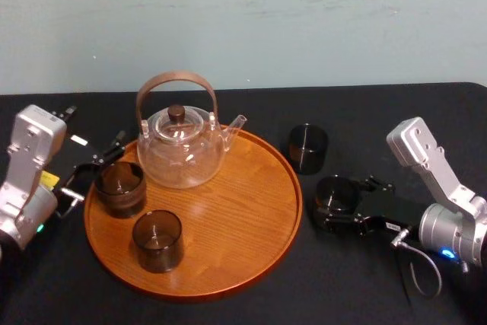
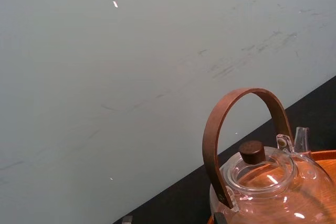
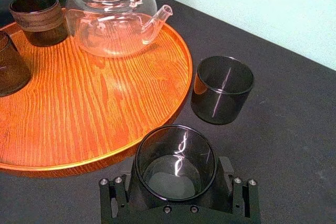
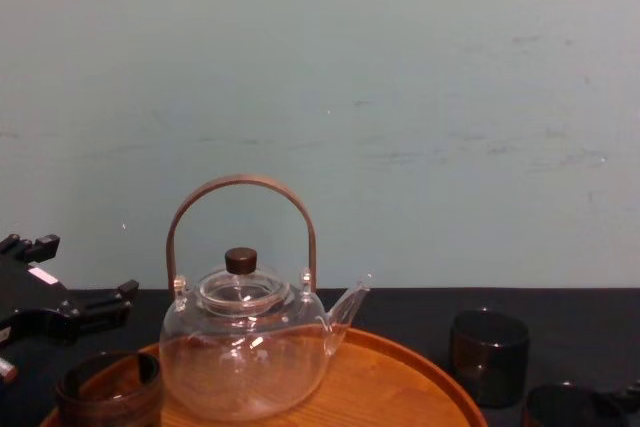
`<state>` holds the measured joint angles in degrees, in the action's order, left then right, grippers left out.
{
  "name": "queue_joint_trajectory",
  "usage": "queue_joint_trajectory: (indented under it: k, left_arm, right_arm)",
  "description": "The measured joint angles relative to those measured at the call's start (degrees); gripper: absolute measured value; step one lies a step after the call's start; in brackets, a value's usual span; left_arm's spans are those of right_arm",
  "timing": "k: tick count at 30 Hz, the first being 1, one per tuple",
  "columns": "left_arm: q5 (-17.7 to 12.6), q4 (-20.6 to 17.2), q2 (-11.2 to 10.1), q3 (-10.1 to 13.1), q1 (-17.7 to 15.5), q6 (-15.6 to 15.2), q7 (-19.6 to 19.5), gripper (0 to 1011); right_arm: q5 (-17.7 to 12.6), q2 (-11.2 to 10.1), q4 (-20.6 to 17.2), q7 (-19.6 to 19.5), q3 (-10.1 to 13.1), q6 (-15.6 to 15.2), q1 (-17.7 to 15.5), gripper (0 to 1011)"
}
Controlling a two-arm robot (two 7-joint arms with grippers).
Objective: Pick up the glass from the table and place it on the tray.
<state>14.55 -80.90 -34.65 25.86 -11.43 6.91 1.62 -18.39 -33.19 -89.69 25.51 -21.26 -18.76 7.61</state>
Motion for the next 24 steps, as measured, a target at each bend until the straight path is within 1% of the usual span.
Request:
queue_joint_trajectory:
  k: [5,18,20,21,24]
  left_arm:
    - [0.0,0.0,0.0,0.0,0.0,0.0,0.0,1001]
    - [0.0,0.0,0.0,0.0,0.0,0.0,0.0,1001]
    - [0.0,0.0,0.0,0.0,0.0,0.0,0.0,1001]
    - [0.0,0.0,0.0,0.0,0.0,0.0,0.0,1001]
    - [0.0,0.0,0.0,0.0,0.0,0.0,0.0,1001]
  right_arm:
    - [0.2,0.1,0.3,-0.1,-0.3,-0.3,0.4,1002]
    - [0.2,0.1,0.3,-0.1,-0.3,-0.3,0.4,999]
    - [0.2,0.1,0.3,-0.1,-0.3,-0.3,0.3,953]
    - [0.2,0.1,0.3,-0.1,-0.2,-0.3,0.3,953]
    - [0.2,0.1,0.3,-0.1,-0.2,-0.3,0.3,901]
